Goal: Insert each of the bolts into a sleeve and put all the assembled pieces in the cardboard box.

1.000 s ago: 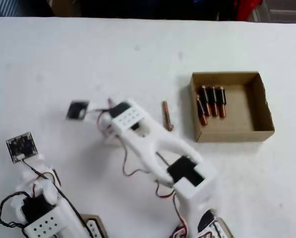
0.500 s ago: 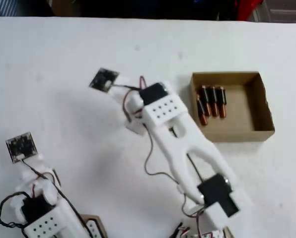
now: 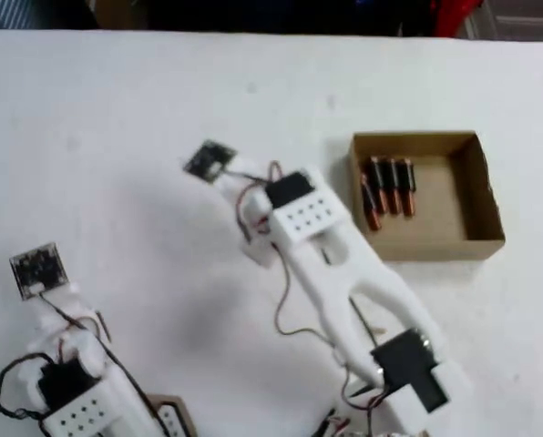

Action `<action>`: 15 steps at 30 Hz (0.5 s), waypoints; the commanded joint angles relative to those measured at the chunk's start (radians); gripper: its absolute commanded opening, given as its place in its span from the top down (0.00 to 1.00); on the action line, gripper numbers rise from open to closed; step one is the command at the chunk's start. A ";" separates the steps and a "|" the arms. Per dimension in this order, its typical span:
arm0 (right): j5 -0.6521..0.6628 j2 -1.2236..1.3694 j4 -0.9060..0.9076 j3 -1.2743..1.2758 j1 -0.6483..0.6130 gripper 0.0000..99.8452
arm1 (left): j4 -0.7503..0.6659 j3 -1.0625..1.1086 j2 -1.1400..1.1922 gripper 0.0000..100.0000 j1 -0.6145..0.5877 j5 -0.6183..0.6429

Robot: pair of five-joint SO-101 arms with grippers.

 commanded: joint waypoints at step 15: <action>-0.002 0.162 -0.237 0.138 0.001 0.98 | 0.012 0.000 -0.004 0.98 -0.004 0.002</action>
